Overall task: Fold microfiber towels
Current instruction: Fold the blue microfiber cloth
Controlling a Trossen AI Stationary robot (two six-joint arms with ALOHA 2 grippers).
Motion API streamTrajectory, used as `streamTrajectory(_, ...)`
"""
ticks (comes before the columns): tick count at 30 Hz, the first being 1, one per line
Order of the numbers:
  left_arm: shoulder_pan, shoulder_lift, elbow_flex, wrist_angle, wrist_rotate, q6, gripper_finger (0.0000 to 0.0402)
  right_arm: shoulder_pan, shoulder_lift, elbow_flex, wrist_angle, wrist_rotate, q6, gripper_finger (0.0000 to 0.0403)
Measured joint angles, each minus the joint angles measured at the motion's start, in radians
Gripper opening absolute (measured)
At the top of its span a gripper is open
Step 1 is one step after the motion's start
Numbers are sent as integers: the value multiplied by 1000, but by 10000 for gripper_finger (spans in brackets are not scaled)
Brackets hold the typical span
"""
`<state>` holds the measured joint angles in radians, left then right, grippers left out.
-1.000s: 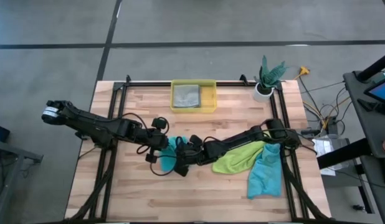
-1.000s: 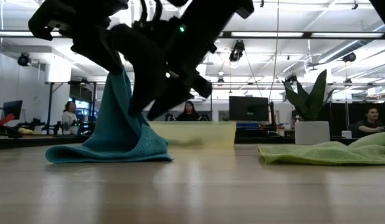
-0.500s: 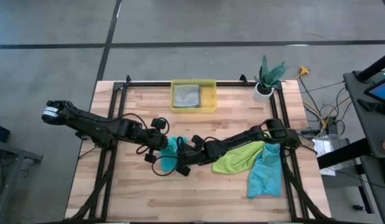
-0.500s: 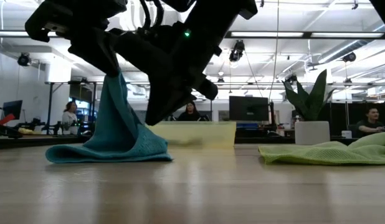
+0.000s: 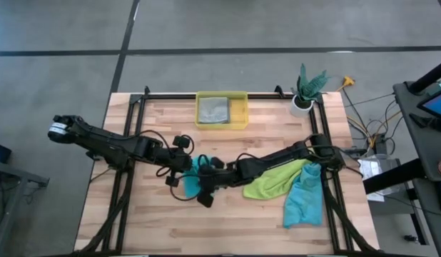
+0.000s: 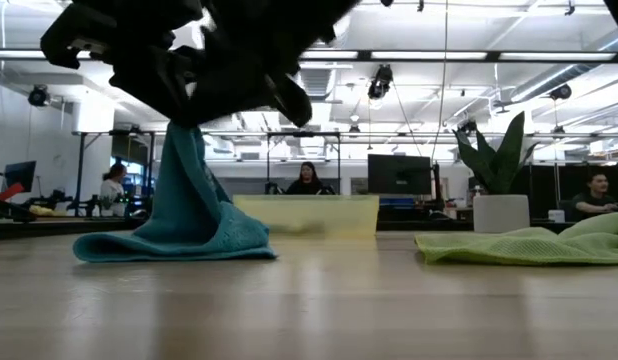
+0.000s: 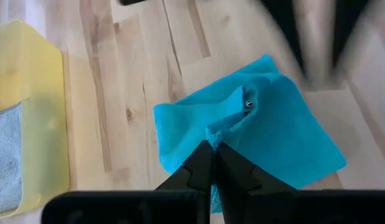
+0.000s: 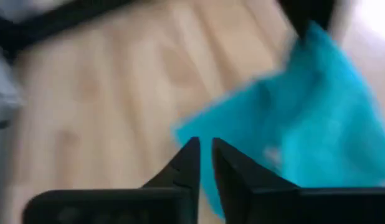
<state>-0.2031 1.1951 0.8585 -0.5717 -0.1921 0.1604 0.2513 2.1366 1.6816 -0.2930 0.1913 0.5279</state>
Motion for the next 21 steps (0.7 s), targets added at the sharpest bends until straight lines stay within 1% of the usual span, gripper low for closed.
streamTrajectory(2, 0, 0, 0, 2, 0, 0, 0, 1, 4, 1, -8, -8, 6, 68)
streamTrajectory(6, 0, 1, 0, 1, -1, 0, 0, -1, 11, -4, -53, -3, 44, 131)
streamTrajectory(10, 0, 1, 0, 4, -1, 0, 0, 1, 5, -1, -51, 61, 32, 194)
streamTrajectory(12, 0, 1, 0, 6, -1, 0, 0, 4, 21, -1, -54, 85, 32, 218)
streamTrajectory(16, 0, 1, 0, 9, -2, -1, 0, 4, 77, -2, -55, 95, 31, 247)
streamTrajectory(18, 0, 1, 0, 10, -2, -23, 0, 4, 103, -2, -56, 98, 34, 252)
streamTrajectory(21, -1, 1, 0, 10, 1, -54, 0, 3, 110, -4, -62, 98, 93, 251)
